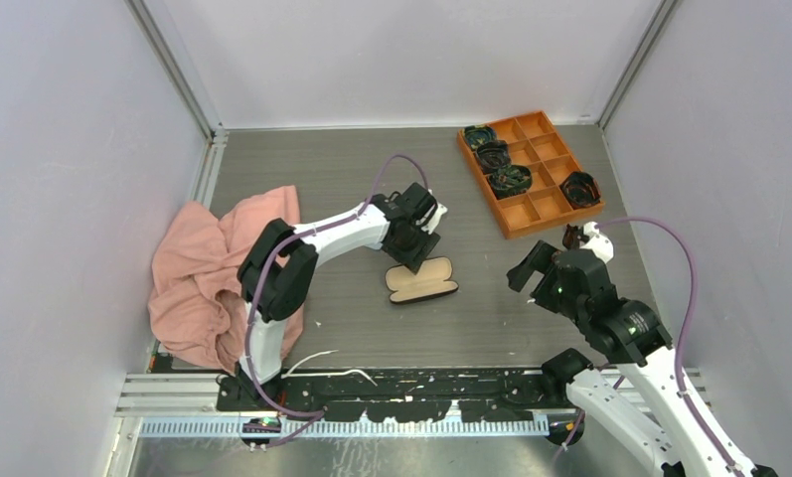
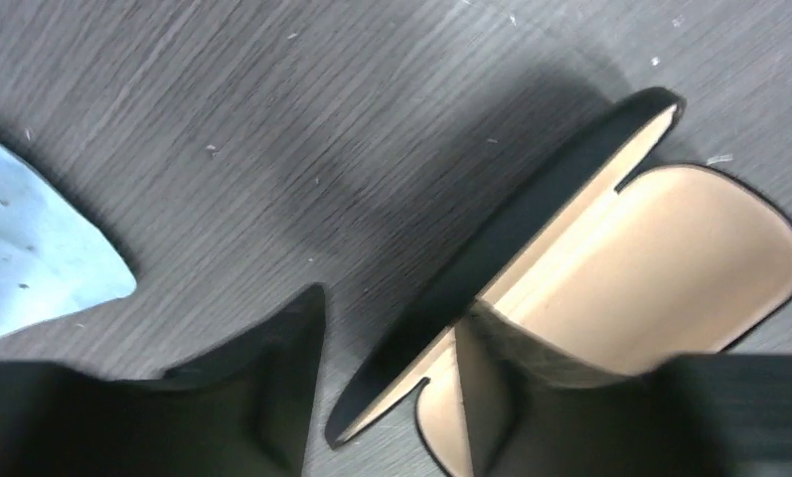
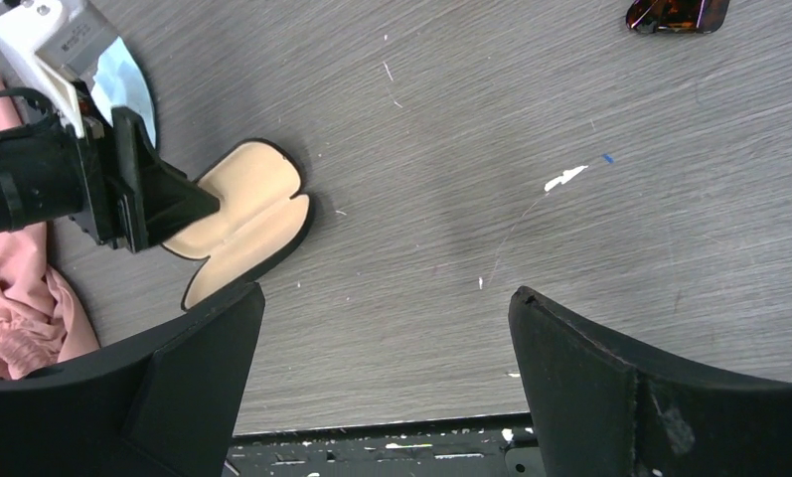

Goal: Organize the sunglasses
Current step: Move the sunglasses case at the center of the board, then move the glasses cleaning cloth to the center of the board.

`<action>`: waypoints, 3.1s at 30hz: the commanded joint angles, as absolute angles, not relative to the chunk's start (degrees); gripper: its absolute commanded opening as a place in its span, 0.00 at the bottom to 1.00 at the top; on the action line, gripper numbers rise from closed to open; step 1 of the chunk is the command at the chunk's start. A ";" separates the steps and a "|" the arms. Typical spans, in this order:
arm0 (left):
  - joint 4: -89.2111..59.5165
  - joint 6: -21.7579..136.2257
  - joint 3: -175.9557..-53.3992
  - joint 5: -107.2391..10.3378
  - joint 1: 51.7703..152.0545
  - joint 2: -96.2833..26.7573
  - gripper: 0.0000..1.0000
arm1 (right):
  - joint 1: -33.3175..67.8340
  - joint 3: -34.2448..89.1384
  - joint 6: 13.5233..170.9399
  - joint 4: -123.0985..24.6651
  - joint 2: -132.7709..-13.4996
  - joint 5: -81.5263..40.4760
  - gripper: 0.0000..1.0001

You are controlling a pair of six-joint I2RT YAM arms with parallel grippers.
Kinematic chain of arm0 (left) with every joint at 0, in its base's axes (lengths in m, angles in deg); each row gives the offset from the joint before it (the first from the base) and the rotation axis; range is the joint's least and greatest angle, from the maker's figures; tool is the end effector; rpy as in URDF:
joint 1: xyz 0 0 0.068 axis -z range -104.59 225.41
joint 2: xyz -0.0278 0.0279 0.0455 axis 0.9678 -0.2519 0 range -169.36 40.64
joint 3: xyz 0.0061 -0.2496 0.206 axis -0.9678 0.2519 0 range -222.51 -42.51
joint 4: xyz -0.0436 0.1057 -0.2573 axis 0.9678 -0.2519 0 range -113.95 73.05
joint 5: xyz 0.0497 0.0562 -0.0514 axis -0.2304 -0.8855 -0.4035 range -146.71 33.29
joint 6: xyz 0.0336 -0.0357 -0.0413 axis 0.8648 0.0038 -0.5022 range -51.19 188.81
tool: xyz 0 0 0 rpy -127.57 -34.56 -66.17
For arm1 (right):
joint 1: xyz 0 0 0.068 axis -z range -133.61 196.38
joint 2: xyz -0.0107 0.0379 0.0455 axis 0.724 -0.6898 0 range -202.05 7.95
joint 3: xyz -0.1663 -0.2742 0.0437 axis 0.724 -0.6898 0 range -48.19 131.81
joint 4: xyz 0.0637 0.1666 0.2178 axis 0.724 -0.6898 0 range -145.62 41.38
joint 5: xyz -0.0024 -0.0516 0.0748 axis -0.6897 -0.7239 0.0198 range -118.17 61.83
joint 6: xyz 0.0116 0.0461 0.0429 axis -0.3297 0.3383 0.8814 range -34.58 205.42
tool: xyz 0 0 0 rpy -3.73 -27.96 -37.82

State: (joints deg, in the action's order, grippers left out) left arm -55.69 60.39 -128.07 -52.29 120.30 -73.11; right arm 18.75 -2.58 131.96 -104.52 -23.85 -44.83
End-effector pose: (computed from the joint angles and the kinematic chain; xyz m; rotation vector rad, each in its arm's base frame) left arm 0.3224 -0.3265 0.2164 0.8954 2.6476 -0.3523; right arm 0.0825 0.0272 0.3204 0.5224 2.2316 0.3456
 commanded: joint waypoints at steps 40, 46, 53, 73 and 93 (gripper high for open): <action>-66.85 49.93 -107.55 -82.04 118.59 -53.20 0.01 | 33.33 2.87 126.28 -93.00 -49.41 -42.08 1.00; -68.89 48.88 -107.99 -81.93 117.68 -53.09 0.09 | 33.37 2.96 125.57 -91.86 -49.06 -40.13 1.00; -69.17 50.56 -107.07 -81.21 112.15 -49.05 0.01 | 33.34 2.37 125.14 -91.74 -48.53 -39.53 1.00; -73.27 45.21 -119.31 -80.57 109.23 -48.29 0.50 | 33.35 2.25 125.91 -95.70 -41.22 -36.12 1.00; -63.50 42.15 -132.30 -71.10 114.13 -72.92 0.55 | 33.29 3.26 127.96 -98.07 -35.14 -31.43 1.00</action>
State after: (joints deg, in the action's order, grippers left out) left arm -67.41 43.32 -129.75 -72.09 114.31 -72.00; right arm 33.13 1.18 127.83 -97.13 -36.57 -32.05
